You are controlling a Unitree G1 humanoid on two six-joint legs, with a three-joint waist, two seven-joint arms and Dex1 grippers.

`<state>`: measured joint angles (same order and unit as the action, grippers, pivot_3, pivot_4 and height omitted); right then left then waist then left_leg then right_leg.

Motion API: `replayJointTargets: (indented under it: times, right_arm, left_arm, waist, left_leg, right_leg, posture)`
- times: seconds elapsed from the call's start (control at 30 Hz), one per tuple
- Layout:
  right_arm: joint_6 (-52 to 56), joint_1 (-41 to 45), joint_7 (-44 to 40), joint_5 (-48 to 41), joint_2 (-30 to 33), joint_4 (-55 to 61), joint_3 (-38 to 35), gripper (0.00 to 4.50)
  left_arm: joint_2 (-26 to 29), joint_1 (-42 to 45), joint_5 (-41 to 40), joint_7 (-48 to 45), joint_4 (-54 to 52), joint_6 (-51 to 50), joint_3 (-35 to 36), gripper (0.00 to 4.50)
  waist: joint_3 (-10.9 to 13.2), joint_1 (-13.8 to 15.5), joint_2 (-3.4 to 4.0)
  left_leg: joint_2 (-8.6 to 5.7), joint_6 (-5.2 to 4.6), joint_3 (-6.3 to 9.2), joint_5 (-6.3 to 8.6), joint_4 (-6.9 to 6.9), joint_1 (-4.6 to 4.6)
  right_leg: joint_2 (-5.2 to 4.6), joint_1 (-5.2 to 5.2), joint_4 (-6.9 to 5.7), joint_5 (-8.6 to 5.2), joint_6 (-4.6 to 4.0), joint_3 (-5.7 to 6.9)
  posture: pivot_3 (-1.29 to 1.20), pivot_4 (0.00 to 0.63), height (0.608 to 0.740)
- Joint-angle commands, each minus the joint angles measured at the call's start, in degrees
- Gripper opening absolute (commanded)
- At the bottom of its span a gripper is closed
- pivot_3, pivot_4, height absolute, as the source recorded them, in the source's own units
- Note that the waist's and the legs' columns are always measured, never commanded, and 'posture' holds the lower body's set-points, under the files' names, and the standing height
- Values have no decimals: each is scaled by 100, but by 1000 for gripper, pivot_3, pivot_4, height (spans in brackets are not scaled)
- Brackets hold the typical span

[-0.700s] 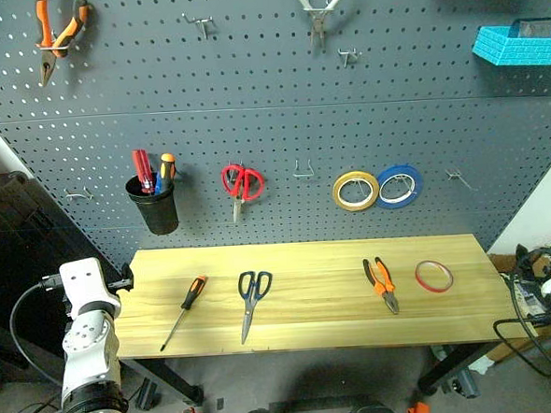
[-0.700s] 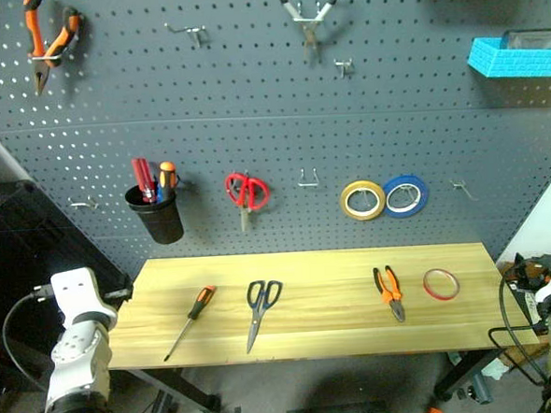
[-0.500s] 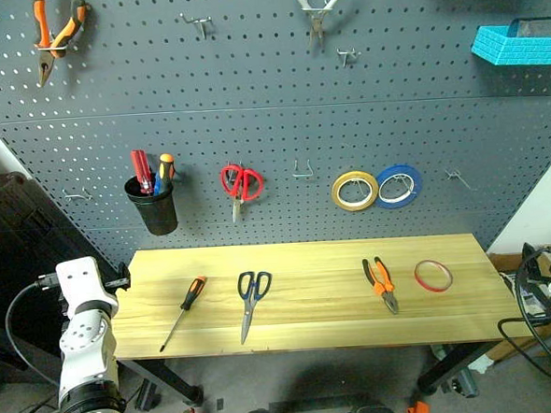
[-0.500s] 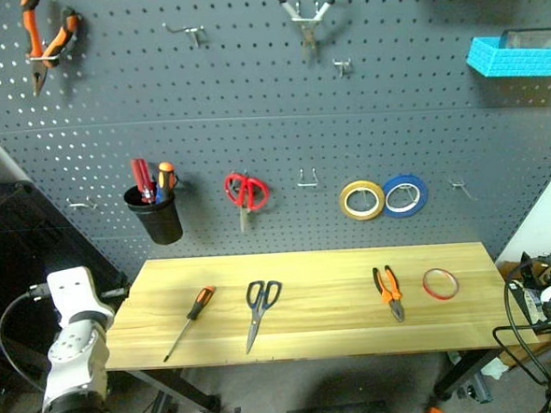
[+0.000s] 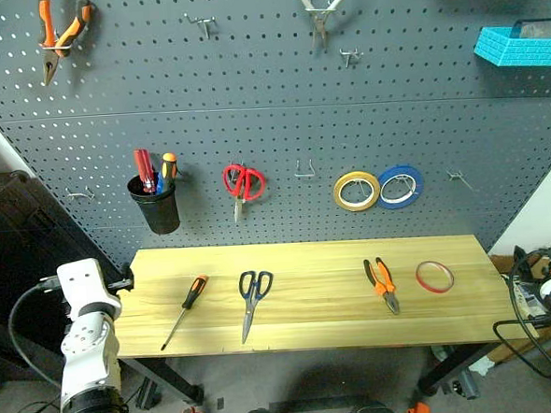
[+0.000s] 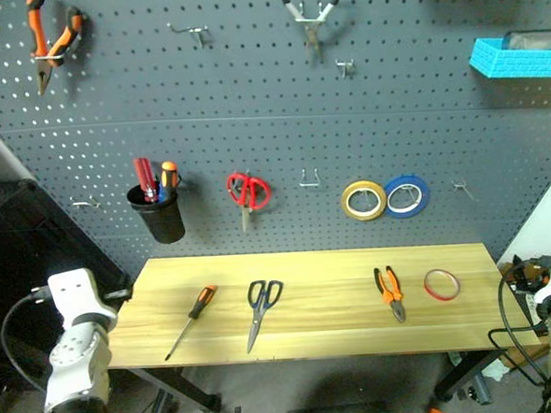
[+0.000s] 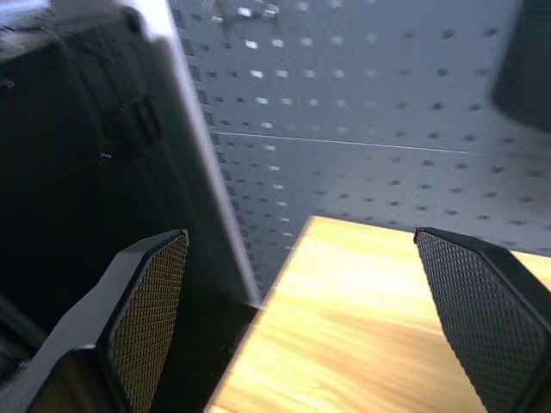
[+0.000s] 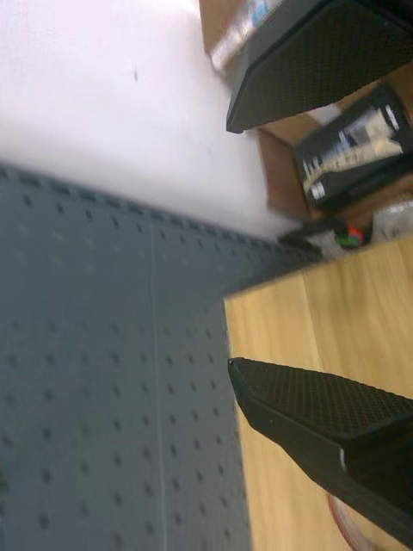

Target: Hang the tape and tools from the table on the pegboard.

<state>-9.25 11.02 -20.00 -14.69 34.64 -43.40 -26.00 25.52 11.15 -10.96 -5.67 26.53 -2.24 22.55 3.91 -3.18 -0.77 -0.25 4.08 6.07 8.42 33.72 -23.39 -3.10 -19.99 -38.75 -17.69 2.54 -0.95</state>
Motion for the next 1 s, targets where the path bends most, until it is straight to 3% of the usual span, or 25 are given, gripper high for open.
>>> replayJointTargets:
  times: [0.03, 0.2, 0.27, 0.47, 0.57, 0.73, 1.0]
  right_arm:
    - [281, -296, -158, -52, -174, 841, 186, 4500]
    - [1367, -907, -135, -53, -356, 2496, 557, 4500]
    - [1842, -1148, -78, 126, -292, 3115, 778, 4500]
    - [3098, -1288, -144, 214, -171, 4276, 1131, 4500]
    - [3498, -1021, -235, 267, -85, 4246, 1282, 4500]
    - [3821, -405, -317, 404, 32, 3781, 1497, 4500]
    - [3598, 904, -608, 876, 29, 1893, 2096, 4500]
  left_arm:
    - [-130, -78, 141, -57, -1045, -488, -444, 4464]
    - [-316, -393, 270, -145, -2282, -1492, -1063, 4464]
    - [-199, -525, 378, -410, -2690, -1720, -1388, 4464]
    - [294, -349, -10, -2083, -3818, -2342, -2429, 4464]
    - [404, -6, -156, -2742, -4085, -2400, -2819, 4464]
    - [199, 507, -556, -3023, -4224, -2781, -2852, 4464]
    - [427, 561, -795, -3937, -4143, -2598, -2945, 4464]
  waist:
    - [0, 20, 0]
    - [0, 21, 6]
    - [13, 2, 5]
    - [250, -23, 22]
    - [428, -24, 43]
    - [620, -26, 13]
    - [902, -166, 1]
  left_leg:
    - [0, 0, 1, 0, 0, 0]
    - [-2, 0, -1, 1, 0, -6]
    - [-1, 1, -3, 1, 0, -5]
    - [5, 38, -4, 25, 4, -3]
    - [3, 36, -6, 25, 14, -46]
    - [3, -16, -23, -8, 15, -91]
    - [5, -54, -36, 17, 3, -144]
  right_leg:
    - [0, 0, 0, 0, 0, 0]
    - [0, -6, -2, -2, 3, -8]
    - [0, -10, -3, -3, 3, -8]
    - [-10, -33, 8, -7, -4, -8]
    - [-17, -64, 17, -7, -4, -6]
    - [-11, -75, 3, 6, 14, -16]
    - [3, -139, -20, 17, 28, -21]
  posture:
    - [-14, 0, 740]
    - [-49, 0, 740]
    - [-62, 26, 740]
    - [-112, 122, 740]
    - [-126, 154, 740]
    - [-140, 204, 740]
    - [-122, 254, 740]
